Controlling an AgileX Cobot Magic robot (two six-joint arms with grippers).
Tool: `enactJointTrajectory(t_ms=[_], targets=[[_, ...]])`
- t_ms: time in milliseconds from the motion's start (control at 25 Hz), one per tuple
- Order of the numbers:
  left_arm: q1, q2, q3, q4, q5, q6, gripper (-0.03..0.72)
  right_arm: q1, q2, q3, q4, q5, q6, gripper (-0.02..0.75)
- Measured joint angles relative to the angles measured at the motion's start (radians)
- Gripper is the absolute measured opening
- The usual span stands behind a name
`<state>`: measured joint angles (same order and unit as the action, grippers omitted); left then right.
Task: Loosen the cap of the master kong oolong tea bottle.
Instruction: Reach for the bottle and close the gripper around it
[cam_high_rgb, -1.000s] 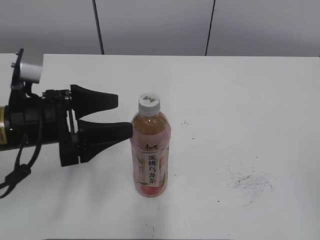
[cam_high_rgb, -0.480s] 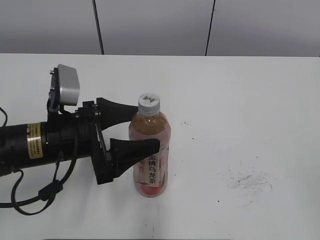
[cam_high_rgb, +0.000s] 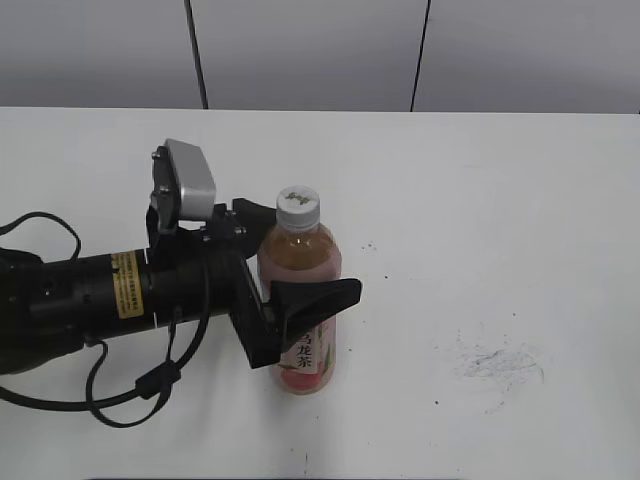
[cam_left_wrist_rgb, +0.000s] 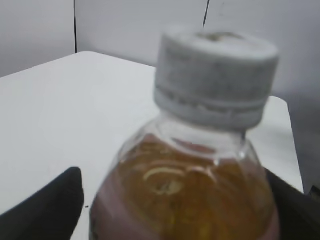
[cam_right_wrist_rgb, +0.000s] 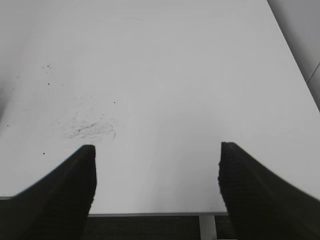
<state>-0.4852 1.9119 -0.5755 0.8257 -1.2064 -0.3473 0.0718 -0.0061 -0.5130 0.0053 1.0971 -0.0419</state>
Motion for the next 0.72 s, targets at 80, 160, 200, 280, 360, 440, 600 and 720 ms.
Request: enactJointTrajectory(t_ms=[80, 160, 200, 280, 360, 440, 600, 720], targets=[[-0.007, 0.001, -0.021, -0.002, 0.000, 0.000, 0.591, 0.000, 0.000, 0.000, -0.005, 0.000, 0.000, 0.574], [-0.011, 0.001, -0.035, -0.002, -0.002, 0.001, 0.588, 0.000, 0.000, 0.000, -0.005, 0.000, 0.000, 0.574], [-0.011, 0.001, -0.039, -0.003, -0.002, 0.001, 0.585, 0.000, 0.000, 0.000, -0.005, 0.000, 0.000, 0.574], [-0.011, 0.001, -0.039, -0.003, -0.002, 0.001, 0.568, 0.000, 0.000, 0.000, -0.005, 0.000, 0.000, 0.574], [-0.011, 0.001, -0.039, 0.003, -0.003, 0.001, 0.533, 0.000, 0.000, 0.000, -0.005, 0.000, 0.000, 0.574], [-0.012, 0.001, -0.039, 0.015, -0.004, 0.001, 0.481, 0.000, 0.000, 0.000, -0.005, 0.000, 0.000, 0.574], [-0.012, 0.001, -0.039, 0.034, -0.005, 0.001, 0.448, 0.000, 0.000, 0.000, -0.005, 0.000, 0.000, 0.574], [-0.012, 0.001, -0.039, 0.037, -0.006, 0.001, 0.448, 0.000, 0.000, 0.000, -0.005, 0.000, 0.000, 0.574]])
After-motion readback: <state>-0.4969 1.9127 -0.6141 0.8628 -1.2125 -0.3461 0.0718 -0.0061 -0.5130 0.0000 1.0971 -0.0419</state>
